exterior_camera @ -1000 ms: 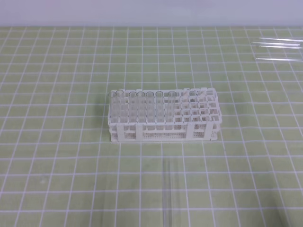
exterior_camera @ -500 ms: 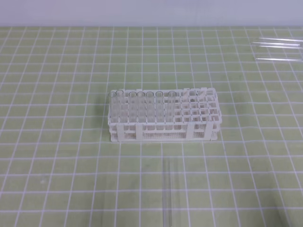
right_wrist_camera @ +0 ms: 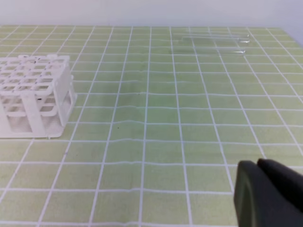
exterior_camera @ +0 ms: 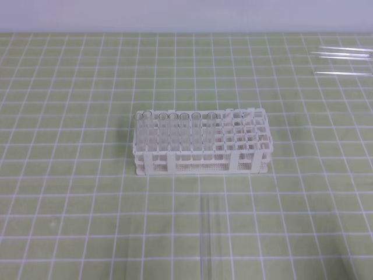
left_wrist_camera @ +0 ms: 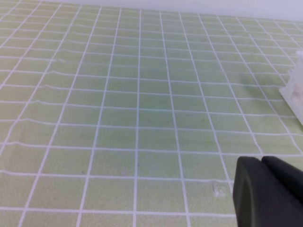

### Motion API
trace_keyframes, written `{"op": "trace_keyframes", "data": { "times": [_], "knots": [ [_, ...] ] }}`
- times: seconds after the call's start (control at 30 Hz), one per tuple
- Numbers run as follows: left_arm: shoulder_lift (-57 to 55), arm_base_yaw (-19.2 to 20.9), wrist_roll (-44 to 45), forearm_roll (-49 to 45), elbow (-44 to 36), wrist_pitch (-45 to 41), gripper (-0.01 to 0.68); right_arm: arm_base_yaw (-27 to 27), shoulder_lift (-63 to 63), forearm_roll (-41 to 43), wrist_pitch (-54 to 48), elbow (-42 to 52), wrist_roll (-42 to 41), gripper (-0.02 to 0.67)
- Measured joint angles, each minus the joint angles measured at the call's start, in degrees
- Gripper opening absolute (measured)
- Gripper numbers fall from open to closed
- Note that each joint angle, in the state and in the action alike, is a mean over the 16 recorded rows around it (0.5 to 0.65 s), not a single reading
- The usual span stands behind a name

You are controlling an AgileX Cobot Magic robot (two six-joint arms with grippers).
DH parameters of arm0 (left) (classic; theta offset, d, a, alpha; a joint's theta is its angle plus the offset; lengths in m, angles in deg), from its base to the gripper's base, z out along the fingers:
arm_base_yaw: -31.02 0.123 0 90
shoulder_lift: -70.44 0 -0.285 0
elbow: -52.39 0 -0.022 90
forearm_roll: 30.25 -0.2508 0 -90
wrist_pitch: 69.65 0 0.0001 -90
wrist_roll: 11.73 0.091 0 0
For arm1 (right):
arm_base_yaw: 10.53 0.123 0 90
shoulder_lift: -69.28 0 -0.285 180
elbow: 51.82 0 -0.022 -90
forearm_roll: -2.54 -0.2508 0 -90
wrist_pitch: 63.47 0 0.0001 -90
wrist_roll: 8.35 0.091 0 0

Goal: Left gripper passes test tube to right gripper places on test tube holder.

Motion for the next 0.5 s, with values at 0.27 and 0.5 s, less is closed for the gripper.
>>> {"op": "trace_keyframes", "data": {
  "times": [0.27,0.5],
  "knots": [
    [-0.1,0.0,0.0,0.0,0.0,-0.1,-0.002,0.0,0.0,0.0,0.0,0.0,0.0,-0.017],
    [-0.5,0.0,0.0,0.0,0.2,-0.3,-0.003,0.0,0.0,0.0,0.0,0.0,0.0,-0.017]
  ]
}}
